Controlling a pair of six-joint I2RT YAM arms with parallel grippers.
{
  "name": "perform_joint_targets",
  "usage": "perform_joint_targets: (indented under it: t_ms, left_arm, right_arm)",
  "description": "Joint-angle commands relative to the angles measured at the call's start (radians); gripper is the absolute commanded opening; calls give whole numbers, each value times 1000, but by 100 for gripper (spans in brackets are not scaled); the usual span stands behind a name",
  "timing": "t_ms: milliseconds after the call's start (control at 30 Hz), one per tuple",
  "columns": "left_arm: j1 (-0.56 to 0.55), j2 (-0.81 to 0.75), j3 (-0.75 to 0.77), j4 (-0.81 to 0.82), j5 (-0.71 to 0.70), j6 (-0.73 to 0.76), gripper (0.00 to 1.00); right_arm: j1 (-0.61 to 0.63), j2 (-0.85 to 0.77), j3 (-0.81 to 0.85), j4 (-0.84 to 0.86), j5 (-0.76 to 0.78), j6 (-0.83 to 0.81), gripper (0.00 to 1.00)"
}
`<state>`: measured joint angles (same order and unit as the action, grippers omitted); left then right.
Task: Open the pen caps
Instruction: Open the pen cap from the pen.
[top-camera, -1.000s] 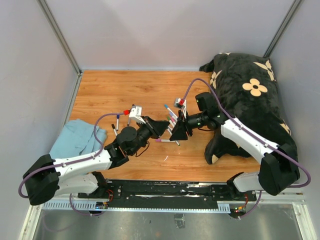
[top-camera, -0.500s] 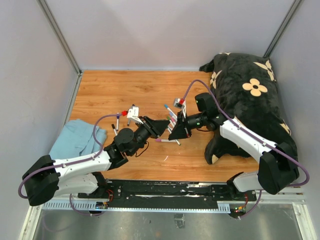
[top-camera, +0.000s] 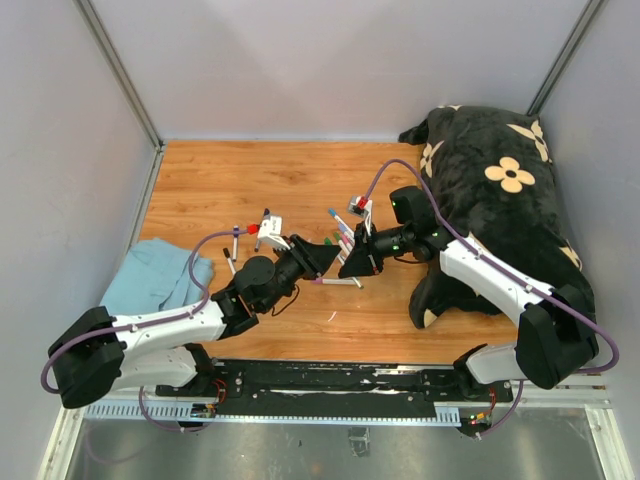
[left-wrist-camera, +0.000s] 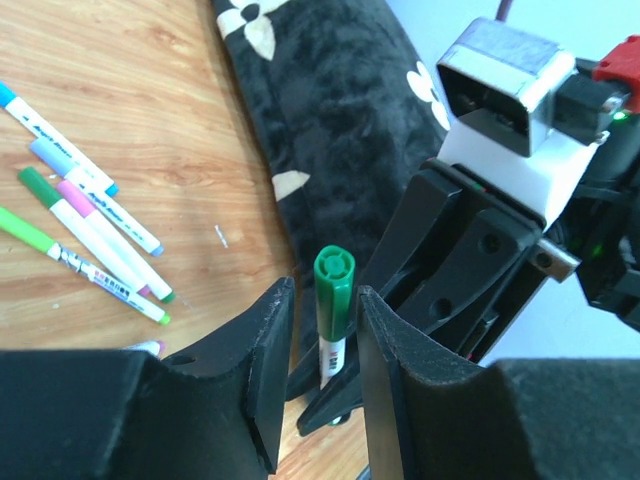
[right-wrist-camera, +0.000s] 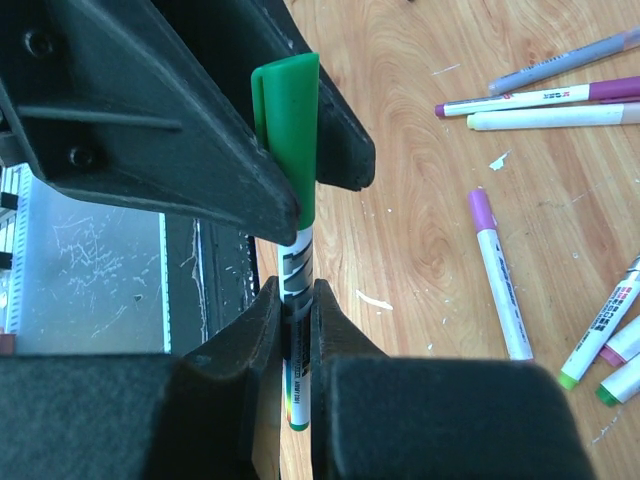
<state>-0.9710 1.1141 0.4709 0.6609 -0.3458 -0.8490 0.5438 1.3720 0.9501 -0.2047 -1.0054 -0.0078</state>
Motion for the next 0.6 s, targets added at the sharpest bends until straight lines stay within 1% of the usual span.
perform_joint_targets:
  t_ms: [0, 33, 133, 300, 433, 567]
  left_arm:
    - [-1, 13, 27, -17, -18, -13, 32]
    - [-1, 13, 29, -25, -28, -14, 29]
    - [-1, 10, 38, -49, -49, -14, 28]
    - [-1, 8, 58, -60, -58, -1, 29]
    - [-1, 13, 65, -61, -54, -20, 30]
    - [-1, 19, 66, -61, -48, -27, 29]
  right_arm:
    - [19, -23, 18, -23, 38, -34, 1]
    - [19, -23, 18, -25, 40, -40, 1]
    - [19, -19, 16, -27, 39, -48, 1]
    - [19, -13, 15, -29, 42, -57, 1]
    - [20, -13, 15, -31, 45, -61, 1]
    - [19, -13, 16, -33, 45, -64, 1]
